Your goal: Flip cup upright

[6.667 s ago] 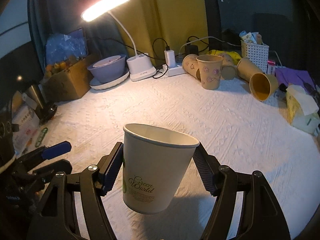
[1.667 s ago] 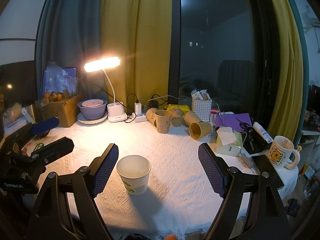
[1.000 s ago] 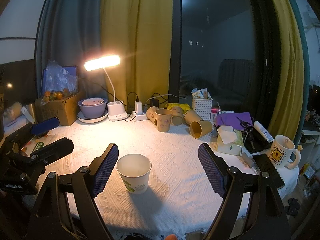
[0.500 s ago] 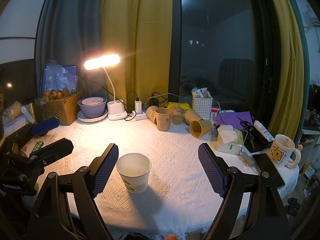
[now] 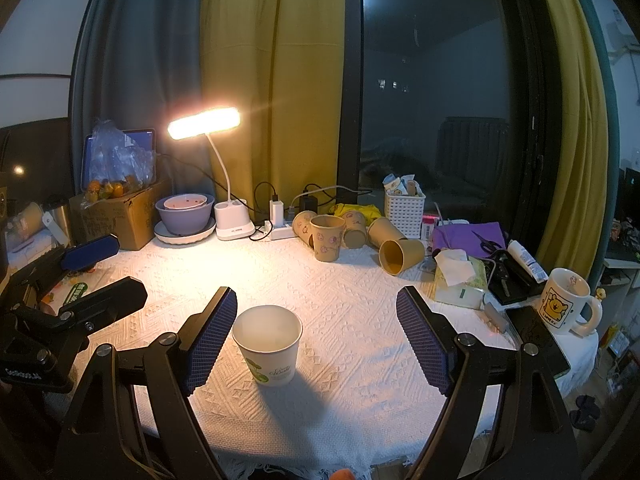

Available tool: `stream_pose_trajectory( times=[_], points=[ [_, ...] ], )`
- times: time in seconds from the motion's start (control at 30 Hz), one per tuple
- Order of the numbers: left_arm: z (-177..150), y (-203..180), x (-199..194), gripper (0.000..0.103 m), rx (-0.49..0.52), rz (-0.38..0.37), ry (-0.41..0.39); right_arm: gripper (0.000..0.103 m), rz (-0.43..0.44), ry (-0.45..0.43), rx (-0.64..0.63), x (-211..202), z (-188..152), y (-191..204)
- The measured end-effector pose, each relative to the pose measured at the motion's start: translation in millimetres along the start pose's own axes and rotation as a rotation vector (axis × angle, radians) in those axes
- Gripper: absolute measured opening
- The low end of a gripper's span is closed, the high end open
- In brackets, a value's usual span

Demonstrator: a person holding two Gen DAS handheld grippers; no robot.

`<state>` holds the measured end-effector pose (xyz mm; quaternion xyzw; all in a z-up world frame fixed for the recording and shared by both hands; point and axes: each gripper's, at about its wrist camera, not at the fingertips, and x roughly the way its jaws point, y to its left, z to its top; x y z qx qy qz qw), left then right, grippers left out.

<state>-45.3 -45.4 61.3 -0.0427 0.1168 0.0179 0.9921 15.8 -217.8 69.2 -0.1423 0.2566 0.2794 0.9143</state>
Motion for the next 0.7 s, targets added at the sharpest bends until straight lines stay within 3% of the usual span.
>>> stream_pose_trajectory(
  times=[0.7],
  points=[
    [-3.0, -2.9, -0.1, 0.096, -0.004, -0.011, 0.001, 0.084, 0.000, 0.000, 0.001, 0.8, -1.1, 0.6]
  ],
)
